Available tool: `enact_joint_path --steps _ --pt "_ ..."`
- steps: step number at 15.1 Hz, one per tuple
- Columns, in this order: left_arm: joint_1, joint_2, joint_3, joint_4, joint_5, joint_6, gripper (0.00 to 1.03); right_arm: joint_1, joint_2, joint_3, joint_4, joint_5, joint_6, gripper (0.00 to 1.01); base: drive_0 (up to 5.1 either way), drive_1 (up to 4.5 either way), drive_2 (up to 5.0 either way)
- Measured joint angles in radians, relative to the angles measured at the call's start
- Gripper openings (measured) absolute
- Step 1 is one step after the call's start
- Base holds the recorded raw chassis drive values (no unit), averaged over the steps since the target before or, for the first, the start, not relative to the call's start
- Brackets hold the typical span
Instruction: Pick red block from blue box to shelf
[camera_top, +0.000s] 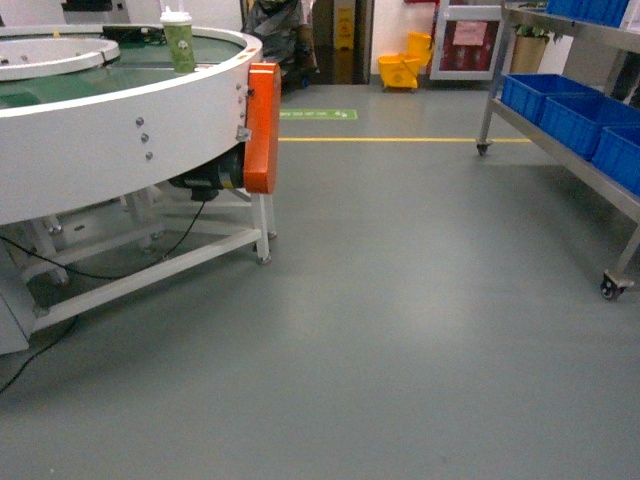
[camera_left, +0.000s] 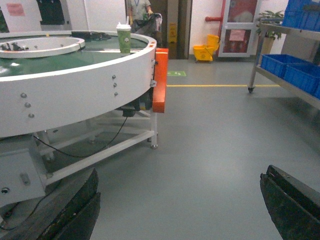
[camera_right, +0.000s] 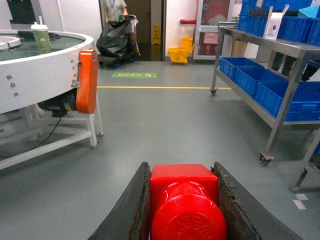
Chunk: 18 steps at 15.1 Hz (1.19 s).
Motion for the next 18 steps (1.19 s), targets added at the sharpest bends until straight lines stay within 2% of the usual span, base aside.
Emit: enact_joint_path --steps 18 --pt "0.000 0.000 0.000 0.003 0.000 0.000 0.98 0.000 0.000 0.000 -0.002 0.000 0.000 0.28 0.0 4.15 -4.1"
